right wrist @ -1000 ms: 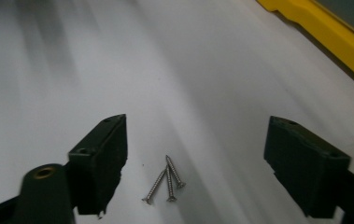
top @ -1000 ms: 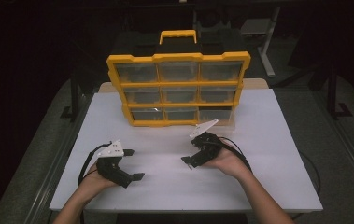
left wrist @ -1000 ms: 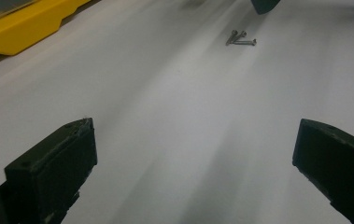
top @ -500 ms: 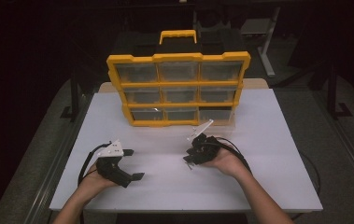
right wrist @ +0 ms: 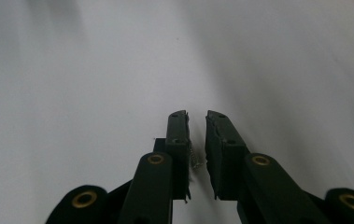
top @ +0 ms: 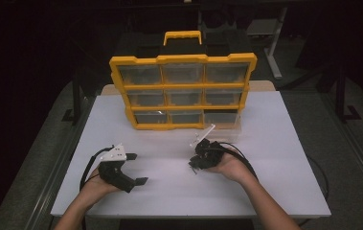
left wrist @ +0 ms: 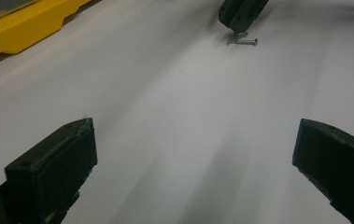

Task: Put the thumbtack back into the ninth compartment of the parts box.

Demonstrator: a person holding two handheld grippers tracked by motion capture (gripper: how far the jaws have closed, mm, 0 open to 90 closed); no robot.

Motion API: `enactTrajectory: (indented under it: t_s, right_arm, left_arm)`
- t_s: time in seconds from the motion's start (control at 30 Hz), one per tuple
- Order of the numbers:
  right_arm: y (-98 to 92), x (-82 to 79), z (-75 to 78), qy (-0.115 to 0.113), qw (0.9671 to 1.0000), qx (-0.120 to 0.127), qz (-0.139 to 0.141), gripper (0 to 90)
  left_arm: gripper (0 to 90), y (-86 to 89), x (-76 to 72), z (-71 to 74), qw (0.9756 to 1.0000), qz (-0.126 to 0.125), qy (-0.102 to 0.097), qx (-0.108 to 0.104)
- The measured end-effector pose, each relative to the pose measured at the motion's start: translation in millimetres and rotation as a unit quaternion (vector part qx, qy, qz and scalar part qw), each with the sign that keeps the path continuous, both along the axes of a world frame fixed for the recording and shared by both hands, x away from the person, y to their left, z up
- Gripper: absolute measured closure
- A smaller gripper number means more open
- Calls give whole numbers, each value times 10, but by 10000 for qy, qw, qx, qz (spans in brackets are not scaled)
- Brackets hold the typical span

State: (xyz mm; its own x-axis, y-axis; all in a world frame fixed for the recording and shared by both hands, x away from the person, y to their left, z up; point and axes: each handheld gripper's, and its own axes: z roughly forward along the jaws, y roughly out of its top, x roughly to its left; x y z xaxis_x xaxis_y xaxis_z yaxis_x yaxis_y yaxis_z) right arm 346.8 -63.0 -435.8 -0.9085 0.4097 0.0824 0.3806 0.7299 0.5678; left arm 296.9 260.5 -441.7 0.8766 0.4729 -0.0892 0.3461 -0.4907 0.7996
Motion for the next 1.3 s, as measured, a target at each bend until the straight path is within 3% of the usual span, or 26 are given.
enactTrajectory:
  t_s: [1.3]
  right_arm:
    - [33,3,-57,-35,9997,-261,18,866]
  left_arm:
    - [0,-6,-3,0,10000,-15,-12,0]
